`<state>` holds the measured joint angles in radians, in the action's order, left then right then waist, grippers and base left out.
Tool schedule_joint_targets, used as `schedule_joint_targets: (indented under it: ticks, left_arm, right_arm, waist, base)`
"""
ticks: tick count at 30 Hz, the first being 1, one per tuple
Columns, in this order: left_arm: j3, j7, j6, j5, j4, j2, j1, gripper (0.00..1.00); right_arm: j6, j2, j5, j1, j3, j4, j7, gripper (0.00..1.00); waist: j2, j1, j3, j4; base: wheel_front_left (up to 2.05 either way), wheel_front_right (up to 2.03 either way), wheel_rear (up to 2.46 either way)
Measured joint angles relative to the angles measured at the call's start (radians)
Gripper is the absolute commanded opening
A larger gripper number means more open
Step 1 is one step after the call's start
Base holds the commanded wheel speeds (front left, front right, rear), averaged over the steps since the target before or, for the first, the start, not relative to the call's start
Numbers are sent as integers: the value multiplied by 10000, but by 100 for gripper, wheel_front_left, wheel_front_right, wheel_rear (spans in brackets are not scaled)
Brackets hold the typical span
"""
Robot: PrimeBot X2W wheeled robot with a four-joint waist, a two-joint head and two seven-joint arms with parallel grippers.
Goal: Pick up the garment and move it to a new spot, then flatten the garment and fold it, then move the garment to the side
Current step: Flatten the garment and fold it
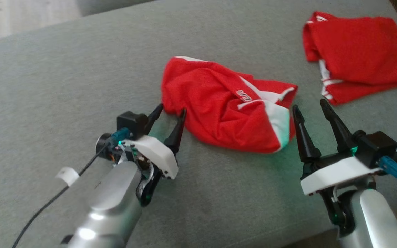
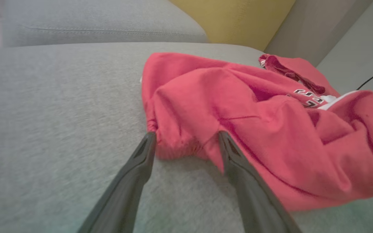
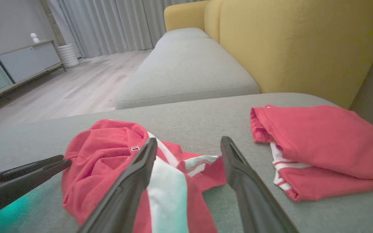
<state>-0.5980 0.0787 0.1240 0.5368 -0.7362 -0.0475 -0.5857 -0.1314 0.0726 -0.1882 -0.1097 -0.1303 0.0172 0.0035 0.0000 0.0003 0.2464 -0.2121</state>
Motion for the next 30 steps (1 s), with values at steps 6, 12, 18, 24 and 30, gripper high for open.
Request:
schedule_joint_targets:
  ticks: [6,12,18,24,30]
  left_arm:
    - [-238,194,-29,510,-761,31,-672,100]
    - [-240,-40,-1312,650,-1678,73,-1173,100]
    - [-598,-276,-1296,1250,-1847,79,-1279,0]
    - [-656,736,-1459,1770,-1467,102,-1211,0]
    - [-27,1605,-2167,1883,949,-268,-371,0]
  right_arm:
    - [0,-44,-29,-55,-58,253,-190,100]
    - [0,-96,-58,-62,-115,316,-215,100]
    - [0,-121,-107,-62,-113,314,-213,100]
    - [0,-127,-144,-58,10,247,-211,100]
    - [0,-123,-142,-1,314,-44,-121,100]
  waist:
    - [0,-2,284,-642]
    - [0,-3,251,-875]
    - [0,-3,187,-780]
    - [0,-3,69,-446]
    - [0,-3,-211,404]
  base:
    - [0,0,0]
    - [0,0,0]
    - [0,0,0]
    - [0,0,0]
    - [0,0,0]
